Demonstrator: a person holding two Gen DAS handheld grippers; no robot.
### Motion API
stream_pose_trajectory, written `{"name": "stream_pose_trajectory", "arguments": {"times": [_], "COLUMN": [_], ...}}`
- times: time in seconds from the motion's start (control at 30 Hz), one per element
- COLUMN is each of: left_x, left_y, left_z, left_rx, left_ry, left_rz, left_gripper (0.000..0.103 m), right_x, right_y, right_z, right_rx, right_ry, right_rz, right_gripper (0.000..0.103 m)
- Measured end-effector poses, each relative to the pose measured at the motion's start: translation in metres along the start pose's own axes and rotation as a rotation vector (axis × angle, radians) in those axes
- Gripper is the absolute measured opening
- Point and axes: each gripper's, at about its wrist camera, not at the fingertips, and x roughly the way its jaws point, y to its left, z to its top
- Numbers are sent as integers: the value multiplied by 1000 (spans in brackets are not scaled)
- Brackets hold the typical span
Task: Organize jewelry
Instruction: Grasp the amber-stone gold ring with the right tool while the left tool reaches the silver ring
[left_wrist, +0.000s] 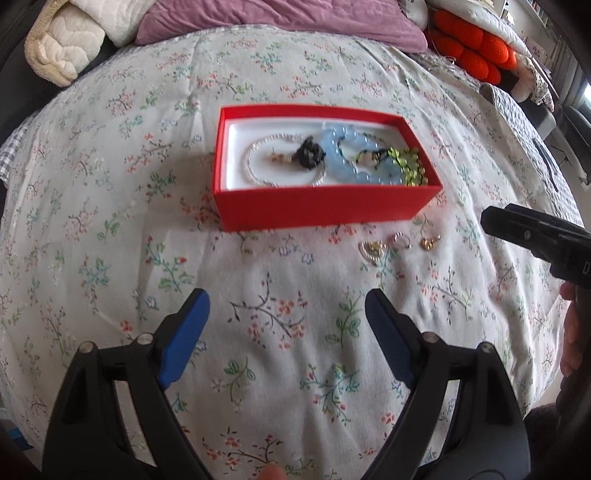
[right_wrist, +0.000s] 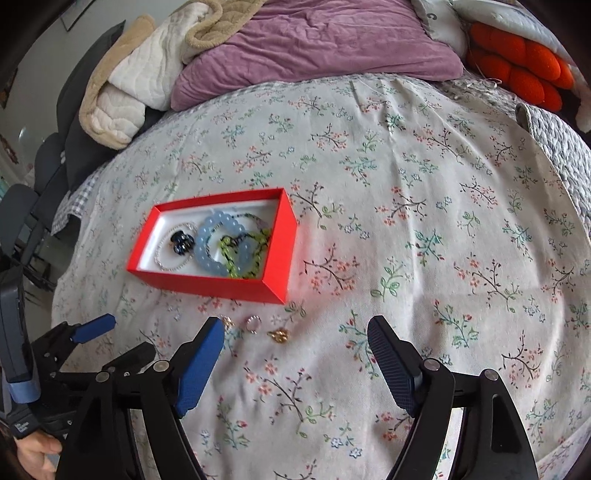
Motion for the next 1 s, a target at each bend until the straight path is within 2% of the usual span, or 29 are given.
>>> {"name": "stream_pose_trajectory", "arguments": {"times": [0.13,0.27,0.4,0.57,0.7,0.77,0.83,1.0], "left_x": [6,13,24,35,34,34,33,30], "left_y": [-4,-12,-24,-44,-51,-54,-57,-69], "left_z": [-7,-12,-14,-12,-4,-1,2,4], "left_rx": [27,71,125,203,218,221,231,283], "left_ry": [23,12,3,-9,-42,-54,-66,-84], "left_rz": [-17,-18,-60,-105,-137,-151,-167,-217], "left_gripper": [86,86,86,74,57,45,39,32], "right_x": [6,15,24,31,34,36,39,44], "right_y": [-1,-5,-13,-21,-22,-21,-22,-26], "right_z": [-7,-14,-17,-16,-16,-16,-14,-8], "right_rx": [-27,-41,-20,-4,-10,-6,3,28], "right_ry": [32,70,112,123,127,136,142,131], "right_rz": [-26,-55,-83,-81,-80,-76,-66,-7], "right_gripper": [81,81,81,81,81,81,81,80]}}
